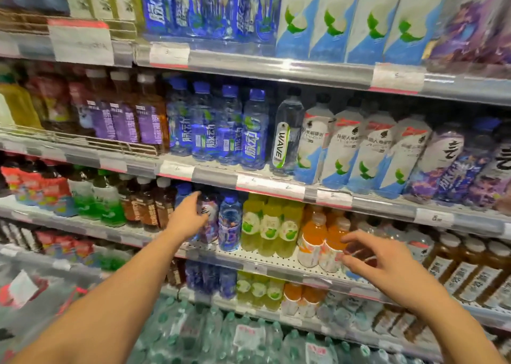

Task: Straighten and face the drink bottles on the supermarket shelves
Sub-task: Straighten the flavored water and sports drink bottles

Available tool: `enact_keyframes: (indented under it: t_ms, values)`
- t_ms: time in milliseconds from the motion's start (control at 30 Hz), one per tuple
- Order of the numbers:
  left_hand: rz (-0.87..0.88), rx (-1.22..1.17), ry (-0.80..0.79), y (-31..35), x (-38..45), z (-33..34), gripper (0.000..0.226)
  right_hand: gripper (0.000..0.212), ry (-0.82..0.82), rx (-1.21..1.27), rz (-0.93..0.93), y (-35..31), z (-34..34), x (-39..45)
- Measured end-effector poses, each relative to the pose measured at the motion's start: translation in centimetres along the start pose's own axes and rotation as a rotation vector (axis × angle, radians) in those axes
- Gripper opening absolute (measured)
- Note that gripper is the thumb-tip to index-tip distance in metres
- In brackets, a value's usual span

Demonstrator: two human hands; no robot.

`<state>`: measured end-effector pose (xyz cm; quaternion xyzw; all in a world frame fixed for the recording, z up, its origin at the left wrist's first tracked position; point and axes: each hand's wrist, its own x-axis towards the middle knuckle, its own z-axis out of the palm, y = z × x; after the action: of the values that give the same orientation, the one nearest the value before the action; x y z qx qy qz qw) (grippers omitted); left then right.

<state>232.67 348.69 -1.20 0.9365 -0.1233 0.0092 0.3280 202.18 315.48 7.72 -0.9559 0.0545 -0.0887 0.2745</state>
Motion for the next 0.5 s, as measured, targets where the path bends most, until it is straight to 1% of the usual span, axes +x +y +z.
enact_keyframes:
  t_ms: [133,267,333,500]
  values:
    - [-0.041,-0.096,0.006,-0.6,3.2,1.9,0.086,0.021,0.03,-0.035,0.062,0.3,-0.5,-1.0]
    - [-0.071,-0.117,0.06,-0.9,4.9,3.1,0.08,0.021,0.066,-0.059,0.126,0.7,-0.8,-2.3]
    - [-0.072,-0.08,0.084,-0.9,5.6,3.4,0.076,0.022,0.051,-0.076,0.142,0.8,-0.9,-2.7]
    - [-0.083,0.066,0.075,-0.5,5.1,3.8,0.075,0.022,0.034,-0.09,0.145,1.1,-1.5,-3.0]
